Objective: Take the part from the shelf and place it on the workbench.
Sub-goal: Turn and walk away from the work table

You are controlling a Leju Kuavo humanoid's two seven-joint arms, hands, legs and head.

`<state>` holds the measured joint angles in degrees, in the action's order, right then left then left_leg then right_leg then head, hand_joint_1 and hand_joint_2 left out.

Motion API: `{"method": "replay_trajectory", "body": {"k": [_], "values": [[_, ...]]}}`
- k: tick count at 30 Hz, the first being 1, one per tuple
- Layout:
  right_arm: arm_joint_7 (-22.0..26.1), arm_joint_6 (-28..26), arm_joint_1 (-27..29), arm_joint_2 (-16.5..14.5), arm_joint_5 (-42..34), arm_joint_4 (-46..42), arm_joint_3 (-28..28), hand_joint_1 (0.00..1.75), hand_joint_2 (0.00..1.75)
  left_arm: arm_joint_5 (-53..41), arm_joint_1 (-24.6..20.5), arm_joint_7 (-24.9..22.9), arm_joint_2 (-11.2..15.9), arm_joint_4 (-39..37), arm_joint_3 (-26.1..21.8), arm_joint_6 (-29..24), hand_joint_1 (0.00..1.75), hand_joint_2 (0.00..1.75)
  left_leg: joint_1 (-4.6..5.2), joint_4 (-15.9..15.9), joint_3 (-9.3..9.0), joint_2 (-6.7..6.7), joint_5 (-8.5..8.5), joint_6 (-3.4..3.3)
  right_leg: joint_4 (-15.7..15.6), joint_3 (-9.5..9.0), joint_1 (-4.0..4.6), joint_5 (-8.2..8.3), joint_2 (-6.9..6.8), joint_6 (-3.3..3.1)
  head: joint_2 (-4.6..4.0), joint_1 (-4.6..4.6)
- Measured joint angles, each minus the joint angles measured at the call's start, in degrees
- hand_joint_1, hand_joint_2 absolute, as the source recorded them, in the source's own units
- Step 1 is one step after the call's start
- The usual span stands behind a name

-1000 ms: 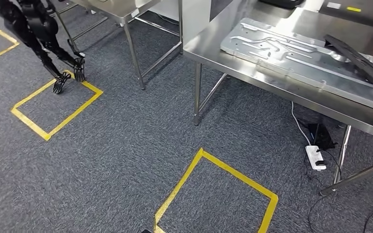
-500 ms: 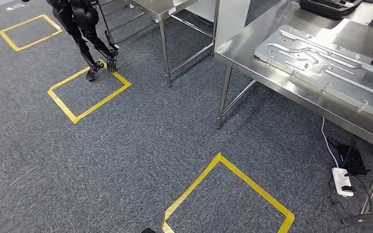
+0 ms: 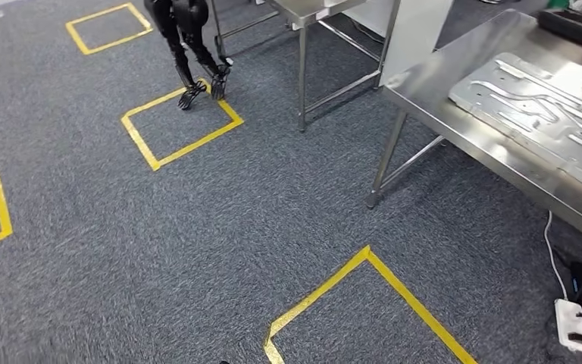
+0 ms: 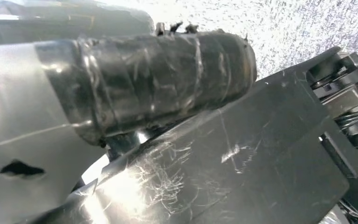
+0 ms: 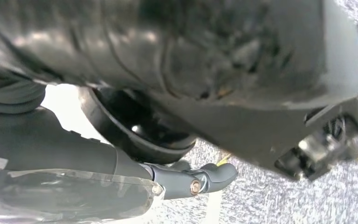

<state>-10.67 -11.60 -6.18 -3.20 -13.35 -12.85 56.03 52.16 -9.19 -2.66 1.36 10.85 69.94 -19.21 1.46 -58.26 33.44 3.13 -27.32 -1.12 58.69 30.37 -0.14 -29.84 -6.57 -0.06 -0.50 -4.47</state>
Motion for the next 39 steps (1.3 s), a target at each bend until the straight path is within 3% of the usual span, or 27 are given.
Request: {"method": "replay_trajectory", "body": {"k": [1, 3, 5, 7, 8, 9, 10, 12, 14, 16, 17, 19, 21, 23, 24, 26, 27, 29, 30, 32, 34, 36, 38, 39], "values": [[0.00, -0.01, -0.07, -0.02, 0.00, 0.01, 0.02, 0.00, 0.00, 0.00, 0.05, 0.02, 0.00, 0.00, 0.00, 0.03, 0.00, 0.00, -0.21, 0.21, -0.08, -0.70, 0.14, -0.25, -0.01, -0.08, -0.01, -0.19, -0.31, 0.29, 0.01, 0.01], [0.02, -0.02, -0.23, -0.05, 0.01, 0.03, 0.03, 0.00, 0.00, 0.01, 0.08, 0.04, 0.01, 0.00, 0.00, 0.09, 0.00, 0.00, -0.63, 0.82, -0.50, -1.90, 0.47, -0.91, 1.72, 0.37, -0.12, -1.48, 1.64, 0.84, 0.01, 0.19], [0.04, -0.01, -0.25, -0.07, 0.03, 0.05, 0.04, 0.00, 0.00, 0.02, -0.03, 0.06, -0.05, 0.00, 0.00, 0.15, 0.00, 0.00, -0.83, 1.07, -0.71, -3.02, 0.64, -1.54, 7.95, 3.24, -0.29, -4.55, 4.96, 1.09, 0.01, 0.45], [0.05, -0.01, -0.21, -0.07, 0.09, 0.08, 0.05, 0.00, 0.00, 0.03, -0.05, 0.06, -0.13, 0.01, 0.00, 0.21, 0.00, 0.00, -0.84, 0.98, -0.66, -4.39, 0.66, -1.81, 15.18, 7.11, -0.35, -7.06, 6.11, 1.21, 0.00, 0.49], [0.06, -0.02, -0.22, -0.06, 0.11, 0.09, 0.05, 0.00, 0.00, 0.04, 0.01, 0.06, -0.16, 0.01, 0.00, 0.24, 0.00, 0.00, -0.85, 0.91, -0.68, -5.13, 0.65, -1.83, 16.80, 8.17, -0.37, -7.01, 6.20, 1.28, 0.00, 0.48], [0.06, -0.02, -0.25, -0.06, 0.14, 0.11, 0.05, 0.00, 0.00, 0.04, 0.06, 0.05, -0.16, 0.01, 0.01, 0.26, 0.00, 0.00, -0.88, 0.81, -0.72, -5.92, 0.62, -1.80, 16.15, 8.14, -0.41, -5.80, 6.25, 1.31, 0.00, 0.48], [0.06, -0.02, -0.28, -0.06, 0.14, 0.12, 0.06, 0.00, 0.00, 0.05, 0.09, 0.05, -0.18, 0.02, 0.01, 0.28, 0.00, 0.00, -0.95, 0.63, -0.77, -6.81, 0.55, -1.70, 13.05, 6.95, -0.51, -3.55, 6.58, 1.31, 0.00, 0.49], [0.04, 0.01, -0.26, -0.05, 0.14, 0.15, 0.08, 0.00, 0.00, 0.11, 0.06, -0.05, -0.23, 0.02, 0.00, 0.36, 0.00, 0.00, -1.04, -0.02, -0.52, -8.47, 0.26, -1.27, 5.23, 3.78, -0.87, 0.10, 9.00, 1.27, 0.00, 0.51], [0.02, 0.03, -0.22, -0.06, 0.21, 0.18, 0.14, 0.00, 0.00, 0.31, -0.01, -0.38, -0.27, 0.01, 0.01, 0.44, 0.00, 0.00, -1.05, -0.62, 0.16, -9.72, 0.12, -0.68, 1.47, 2.28, -1.11, 0.90, 11.07, 1.10, 0.00, 0.50], [-0.04, 0.05, -0.25, -0.09, 0.32, 0.20, 0.29, 0.00, 0.00, 0.52, 0.07, -0.84, -0.24, 0.00, 0.02, 0.54, 0.00, 0.00, -1.20, -0.60, 0.76, -10.88, 0.35, -0.01, 1.22, 2.07, -1.07, 0.93, 10.45, 0.60, 0.00, 0.49], [-0.07, 0.07, -0.29, -0.11, 0.36, 0.21, 0.36, 0.00, 0.00, 0.58, 0.15, -1.01, -0.22, -0.01, 0.02, 0.59, 0.00, 0.00, -1.26, -0.73, 0.97, -10.72, 0.32, 0.31, 1.04, 1.88, -1.05, 1.08, 9.74, 0.26, 0.00, 0.50], [-0.08, 0.14, -0.31, -0.14, 0.39, 0.23, 0.43, 0.00, 0.00, 0.68, 0.14, -1.15, -0.16, -0.03, 0.02, 0.61, 0.00, 0.00, -1.19, -3.33, 2.33, -8.08, -1.20, 0.93, 0.61, 1.61, -1.21, 1.29, 8.26, -0.42, 0.00, 0.09], [-0.08, 0.20, -0.15, -0.14, 0.39, 0.25, 0.52, 0.00, 0.00, 0.72, 0.02, -1.13, -0.11, -0.04, 0.02, 0.59, 0.00, 0.00, -1.23, -9.75, 5.42, -4.88, -4.38, 1.51, 0.48, 1.45, -1.07, 1.18, 6.61, -0.77, 0.00, -0.30], [-0.11, 0.21, 0.07, -0.13, 0.36, 0.32, 0.70, 0.00, 0.00, 0.71, -0.11, -1.03, -0.04, -0.05, 0.02, 0.54, 0.00, 0.00, -1.44, -15.18, 8.14, -4.05, -6.11, 1.93, 0.49, 1.37, -0.97, 0.95, 4.74, -0.86, 0.00, -0.29], [-0.12, 0.21, 0.10, -0.13, 0.33, 0.36, 0.78, 0.00, 0.00, 0.71, -0.12, -1.01, -0.01, -0.06, 0.02, 0.50, 0.00, 0.00, -1.50, -15.29, 8.17, -3.87, -5.53, 2.04, 0.50, 1.31, -0.96, 0.83, 3.89, -0.84, 0.00, -0.29], [-0.15, 0.19, 0.07, -0.13, 0.22, 0.40, 0.84, 0.00, 0.00, 0.71, 0.00, -0.94, 0.09, -0.10, 0.03, 0.33, 0.00, 0.00, -1.55, -9.49, 5.06, -2.84, -1.97, 2.00, 0.50, 0.96, -0.97, 0.53, 2.51, -0.68, 0.00, -0.32], [-0.16, 0.15, 0.05, -0.12, 0.17, 0.42, 0.85, 0.00, 0.00, 0.72, 0.10, -0.94, 0.13, -0.14, 0.04, 0.21, 0.00, 0.00, -1.33, -5.66, 3.00, -1.43, -0.63, 1.86, 0.47, 0.73, -0.87, 0.36, 1.96, -0.51, 0.00, -0.32], [-0.17, 0.06, 0.02, -0.12, 0.11, 0.45, 0.86, 0.00, 0.00, 0.72, 0.26, -0.91, 0.24, -0.18, 0.06, 0.03, 0.00, 0.00, -0.82, -0.95, 0.59, 0.50, 0.45, 1.22, 0.43, 0.42, -0.56, 0.05, 1.04, -0.03, 0.00, -0.29], [-0.17, 0.02, 0.00, -0.13, 0.10, 0.47, 0.86, 0.00, 0.00, 0.72, 0.32, -0.89, 0.27, -0.20, 0.07, -0.03, 0.00, 0.00, -0.57, -0.54, 0.47, 0.66, 0.16, 0.88, 0.34, 0.30, -0.41, -0.03, 0.57, 0.22, 0.00, -0.28], [-0.17, 0.02, -0.13, -0.13, 0.08, 0.48, 0.87, 0.00, 0.00, 0.71, 0.43, -0.84, 0.30, -0.20, 0.08, -0.08, 0.00, 0.00, -0.69, -0.27, 0.46, -0.68, 0.31, 0.25, 0.21, -0.05, -0.39, -0.31, -0.08, 0.81, 0.01, -0.23], [-0.15, 0.02, -0.26, -0.11, 0.07, 0.49, 0.89, 0.00, 0.00, 0.72, 0.43, -0.80, 0.24, -0.20, 0.10, -0.09, 0.00, 0.00, -1.05, 0.25, -0.02, -1.90, 0.50, -0.45, 2.21, 0.32, -0.51, -1.74, 2.00, 1.33, 0.01, -0.04], [-0.12, 0.02, -0.27, -0.12, 0.07, 0.50, 0.90, 0.00, 0.00, 0.73, 0.27, -0.77, 0.13, -0.20, 0.11, -0.09, 0.00, 0.00, -1.21, 0.48, -0.32, -3.09, 0.60, -1.06, 8.60, 3.09, -0.59, -4.87, 5.07, 1.48, 0.00, 0.18], [-0.09, 0.02, -0.24, -0.12, 0.07, 0.51, 0.92, 0.00, 0.00, 0.73, 0.23, -0.77, 0.04, -0.20, 0.11, -0.07, 0.00, 0.00, -1.12, 0.39, -0.33, -4.49, 0.55, -1.33, 15.36, 6.81, -0.51, -7.12, 5.99, 1.47, 0.00, 0.18], [-0.08, 0.02, -0.26, -0.11, 0.07, 0.51, 0.92, 0.00, 0.00, 0.73, 0.28, -0.76, 0.02, -0.20, 0.11, -0.04, 0.00, 0.00, -1.07, 0.33, -0.38, -5.27, 0.51, -1.37, 16.50, 7.74, -0.45, -6.80, 6.09, 1.45, 0.00, 0.17]]}}
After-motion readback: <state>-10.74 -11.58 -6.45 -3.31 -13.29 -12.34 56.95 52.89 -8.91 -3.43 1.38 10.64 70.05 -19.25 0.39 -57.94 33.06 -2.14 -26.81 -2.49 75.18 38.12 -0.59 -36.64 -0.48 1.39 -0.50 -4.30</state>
